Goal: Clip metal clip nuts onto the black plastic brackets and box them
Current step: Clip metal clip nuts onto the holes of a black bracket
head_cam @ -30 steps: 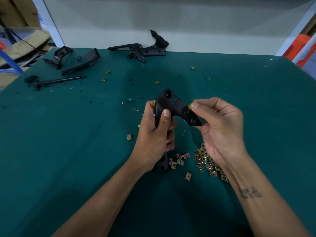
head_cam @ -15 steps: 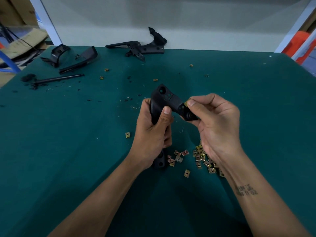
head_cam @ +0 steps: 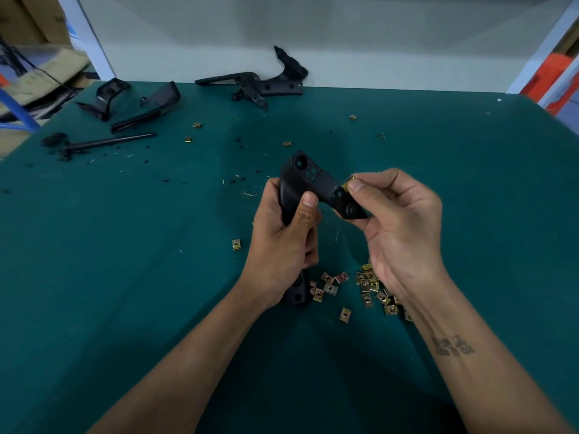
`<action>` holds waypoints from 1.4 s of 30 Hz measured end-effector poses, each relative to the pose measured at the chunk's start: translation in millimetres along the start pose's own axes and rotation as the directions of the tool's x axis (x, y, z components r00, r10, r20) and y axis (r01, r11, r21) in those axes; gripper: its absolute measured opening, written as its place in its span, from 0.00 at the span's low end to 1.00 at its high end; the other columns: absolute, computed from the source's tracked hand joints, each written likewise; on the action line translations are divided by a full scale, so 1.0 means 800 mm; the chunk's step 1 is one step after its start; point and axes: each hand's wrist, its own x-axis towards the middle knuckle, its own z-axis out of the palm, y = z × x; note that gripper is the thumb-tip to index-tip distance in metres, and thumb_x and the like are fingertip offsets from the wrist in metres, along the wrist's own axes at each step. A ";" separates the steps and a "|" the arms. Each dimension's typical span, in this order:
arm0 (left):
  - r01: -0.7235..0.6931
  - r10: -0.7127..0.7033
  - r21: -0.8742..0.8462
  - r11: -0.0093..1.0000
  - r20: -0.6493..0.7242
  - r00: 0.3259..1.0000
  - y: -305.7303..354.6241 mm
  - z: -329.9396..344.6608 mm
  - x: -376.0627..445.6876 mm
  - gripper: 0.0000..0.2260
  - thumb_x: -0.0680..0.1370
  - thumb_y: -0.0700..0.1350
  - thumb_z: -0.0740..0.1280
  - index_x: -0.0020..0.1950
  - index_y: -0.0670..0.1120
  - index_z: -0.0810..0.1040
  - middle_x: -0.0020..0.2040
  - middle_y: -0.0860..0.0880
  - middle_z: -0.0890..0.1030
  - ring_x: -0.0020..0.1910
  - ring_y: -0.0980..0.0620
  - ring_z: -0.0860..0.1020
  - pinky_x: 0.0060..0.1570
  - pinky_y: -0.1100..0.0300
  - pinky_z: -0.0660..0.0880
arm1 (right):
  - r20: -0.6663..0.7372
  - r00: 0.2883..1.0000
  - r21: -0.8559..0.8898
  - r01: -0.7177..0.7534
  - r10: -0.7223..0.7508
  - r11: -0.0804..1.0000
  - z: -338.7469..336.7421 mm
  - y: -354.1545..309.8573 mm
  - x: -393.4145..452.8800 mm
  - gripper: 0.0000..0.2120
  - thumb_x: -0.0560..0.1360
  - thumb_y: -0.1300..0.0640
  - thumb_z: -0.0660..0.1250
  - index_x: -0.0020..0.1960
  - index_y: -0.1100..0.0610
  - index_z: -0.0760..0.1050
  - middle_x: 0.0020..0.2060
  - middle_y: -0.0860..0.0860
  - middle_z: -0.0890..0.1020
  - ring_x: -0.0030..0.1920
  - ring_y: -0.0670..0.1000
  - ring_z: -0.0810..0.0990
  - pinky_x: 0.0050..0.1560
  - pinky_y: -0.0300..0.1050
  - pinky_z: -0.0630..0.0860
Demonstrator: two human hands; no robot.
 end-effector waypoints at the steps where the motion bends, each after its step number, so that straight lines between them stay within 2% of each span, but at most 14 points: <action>1: -0.002 0.002 0.001 1.000 -0.001 1.000 0.000 0.000 0.000 0.11 0.85 0.51 0.62 0.52 0.45 0.64 0.35 0.50 0.69 0.24 0.52 0.60 0.23 0.62 0.63 | -0.001 1.000 -0.003 0.001 -0.001 1.000 0.000 0.000 0.000 0.08 0.75 0.71 0.71 0.41 0.60 0.80 0.38 0.54 0.84 0.41 0.52 0.85 0.41 0.47 0.82; 8: 0.013 -0.013 -0.015 1.000 -0.009 1.000 0.000 0.000 0.000 0.11 0.85 0.51 0.62 0.51 0.46 0.63 0.35 0.49 0.67 0.24 0.52 0.59 0.23 0.63 0.61 | -0.006 0.999 -0.083 0.035 -0.036 0.996 0.002 0.002 0.000 0.09 0.75 0.72 0.71 0.41 0.60 0.81 0.38 0.56 0.83 0.42 0.56 0.82 0.45 0.51 0.83; 12: 0.018 -0.018 -0.029 0.999 -0.001 1.000 -0.001 -0.001 0.001 0.12 0.85 0.52 0.62 0.52 0.45 0.64 0.35 0.49 0.66 0.24 0.52 0.57 0.24 0.63 0.61 | -0.008 0.997 -0.131 0.071 -0.072 0.989 0.005 0.005 -0.001 0.08 0.74 0.69 0.74 0.40 0.57 0.82 0.39 0.56 0.84 0.44 0.59 0.80 0.52 0.66 0.81; 14: 0.015 -0.015 -0.033 0.999 0.006 1.000 -0.001 -0.001 0.001 0.11 0.85 0.52 0.62 0.51 0.47 0.64 0.34 0.50 0.67 0.24 0.52 0.57 0.24 0.63 0.61 | -0.004 0.996 -0.146 0.086 -0.088 0.986 0.006 0.006 -0.001 0.07 0.71 0.64 0.75 0.39 0.53 0.84 0.39 0.55 0.84 0.45 0.60 0.80 0.54 0.70 0.79; 16: 0.017 -0.016 -0.047 0.999 0.017 1.000 -0.001 -0.001 0.000 0.11 0.84 0.53 0.62 0.51 0.47 0.65 0.34 0.50 0.67 0.24 0.52 0.57 0.24 0.63 0.60 | -0.021 0.990 -0.145 0.134 -0.139 0.980 0.009 0.011 -0.005 0.09 0.71 0.63 0.73 0.38 0.50 0.84 0.39 0.52 0.84 0.43 0.55 0.81 0.51 0.65 0.80; 18: 0.017 -0.015 -0.069 0.997 0.024 1.000 -0.001 -0.002 0.000 0.11 0.84 0.53 0.63 0.50 0.48 0.65 0.34 0.50 0.67 0.24 0.53 0.57 0.24 0.64 0.60 | -0.059 0.978 -0.119 0.191 -0.199 0.974 0.016 0.020 -0.012 0.10 0.72 0.63 0.73 0.38 0.48 0.84 0.39 0.48 0.85 0.42 0.50 0.82 0.48 0.53 0.79; 20: 0.002 0.000 -0.082 0.997 0.025 1.000 -0.002 -0.002 -0.001 0.11 0.84 0.53 0.63 0.50 0.48 0.65 0.34 0.49 0.67 0.23 0.54 0.58 0.24 0.65 0.60 | -0.086 0.970 -0.091 0.219 -0.227 0.971 0.023 0.028 -0.017 0.08 0.71 0.60 0.74 0.38 0.47 0.84 0.40 0.47 0.85 0.43 0.48 0.82 0.49 0.48 0.78; 25: -0.015 0.017 -0.083 0.996 0.022 1.000 -0.002 -0.001 -0.002 0.12 0.83 0.54 0.64 0.51 0.47 0.65 0.34 0.48 0.66 0.23 0.53 0.57 0.24 0.65 0.60 | -0.086 0.974 -0.052 0.204 -0.208 0.977 0.021 0.029 -0.016 0.04 0.69 0.55 0.73 0.38 0.47 0.83 0.40 0.47 0.85 0.44 0.48 0.81 0.51 0.52 0.78; 28: -0.013 0.013 -0.079 0.997 -0.002 1.000 -0.001 0.000 -0.002 0.15 0.83 0.54 0.64 0.52 0.44 0.64 0.35 0.43 0.63 0.23 0.52 0.57 0.24 0.64 0.60 | -0.057 0.971 -0.073 0.230 -0.234 0.970 0.021 0.032 -0.018 0.05 0.71 0.56 0.73 0.39 0.46 0.83 0.42 0.46 0.85 0.45 0.47 0.81 0.51 0.49 0.77; 31: -0.032 0.029 -0.078 0.996 -0.033 0.999 -0.001 0.000 -0.003 0.15 0.83 0.52 0.63 0.53 0.42 0.64 0.34 0.44 0.66 0.22 0.52 0.59 0.23 0.63 0.59 | -0.028 0.971 -0.110 0.235 -0.239 0.966 0.023 0.034 -0.021 0.05 0.73 0.56 0.72 0.40 0.46 0.82 0.44 0.46 0.85 0.46 0.47 0.82 0.50 0.46 0.77; 33: -0.027 0.024 -0.078 0.997 -0.048 0.999 -0.002 0.000 -0.004 0.15 0.83 0.52 0.63 0.53 0.41 0.64 0.35 0.41 0.64 0.23 0.52 0.59 0.23 0.62 0.58 | -0.011 0.972 -0.138 0.230 -0.233 0.963 0.023 0.033 -0.022 0.06 0.73 0.56 0.72 0.40 0.46 0.81 0.45 0.47 0.84 0.47 0.49 0.82 0.49 0.46 0.78; 35: -0.025 0.021 -0.078 0.997 -0.053 0.998 -0.001 0.000 -0.003 0.16 0.83 0.51 0.63 0.54 0.40 0.64 0.36 0.36 0.63 0.23 0.49 0.57 0.23 0.60 0.56 | 0.016 0.967 -0.173 0.253 -0.254 0.952 0.023 0.029 -0.021 0.07 0.74 0.57 0.71 0.40 0.46 0.80 0.44 0.49 0.84 0.44 0.52 0.82 0.45 0.44 0.79; 38: -0.030 0.027 -0.071 0.997 -0.041 0.999 0.000 -0.001 -0.003 0.15 0.84 0.51 0.62 0.55 0.39 0.64 0.37 0.33 0.64 0.24 0.45 0.55 0.23 0.60 0.56 | 0.068 0.958 -0.232 0.287 -0.278 0.930 0.021 0.023 -0.020 0.08 0.76 0.63 0.69 0.41 0.52 0.78 0.44 0.51 0.83 0.42 0.56 0.82 0.44 0.51 0.81; 42: -0.035 0.034 -0.071 0.997 -0.022 0.999 0.000 -0.003 -0.004 0.12 0.84 0.50 0.62 0.54 0.42 0.65 0.36 0.38 0.66 0.23 0.48 0.57 0.22 0.61 0.58 | 0.151 0.946 -0.247 0.318 -0.288 0.915 0.022 0.020 -0.023 0.07 0.76 0.67 0.67 0.41 0.58 0.75 0.43 0.49 0.81 0.40 0.53 0.82 0.43 0.48 0.81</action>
